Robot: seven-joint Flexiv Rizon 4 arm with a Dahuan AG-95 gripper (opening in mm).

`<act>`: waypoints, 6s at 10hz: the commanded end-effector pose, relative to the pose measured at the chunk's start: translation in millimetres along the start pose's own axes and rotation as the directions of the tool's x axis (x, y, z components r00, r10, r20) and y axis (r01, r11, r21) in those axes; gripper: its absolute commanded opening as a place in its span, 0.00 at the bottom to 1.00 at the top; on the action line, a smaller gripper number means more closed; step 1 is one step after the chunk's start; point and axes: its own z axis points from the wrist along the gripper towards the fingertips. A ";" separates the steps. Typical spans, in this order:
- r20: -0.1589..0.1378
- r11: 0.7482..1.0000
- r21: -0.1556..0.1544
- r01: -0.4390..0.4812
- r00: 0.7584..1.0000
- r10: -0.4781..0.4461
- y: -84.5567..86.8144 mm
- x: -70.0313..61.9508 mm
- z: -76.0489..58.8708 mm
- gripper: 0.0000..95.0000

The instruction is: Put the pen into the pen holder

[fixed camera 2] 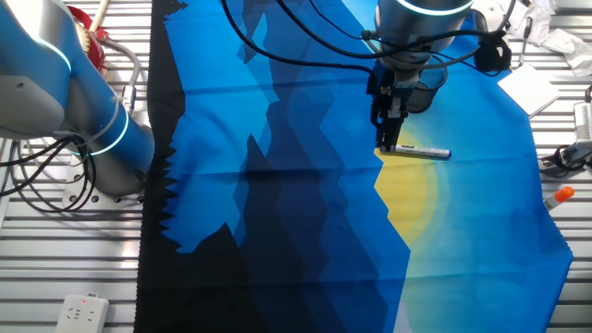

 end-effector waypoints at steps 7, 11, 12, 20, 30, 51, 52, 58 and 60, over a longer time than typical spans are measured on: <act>-0.030 0.990 0.141 0.018 0.999 -0.014 0.1 0.2 -0.3 0.00; -0.047 0.990 0.143 0.018 0.999 -0.011 0.3 0.4 -0.7 0.00; -0.047 0.990 0.140 0.012 0.999 -0.006 0.3 0.4 -0.7 0.00; -0.069 0.993 0.121 0.013 0.998 -0.005 0.7 -22.9 -3.6 0.00; -0.094 0.996 0.029 -0.082 0.992 0.084 15.0 -112.1 30.0 0.00; -0.058 0.987 0.066 -0.149 0.987 0.153 27.9 -134.4 109.2 0.20; -0.058 0.987 0.066 -0.149 0.987 0.153 27.9 -134.4 109.2 0.20; -0.058 0.987 0.066 -0.149 0.987 0.153 27.9 -134.4 109.2 0.20; -0.058 0.987 0.066 -0.149 0.987 0.153 27.9 -134.4 109.2 0.20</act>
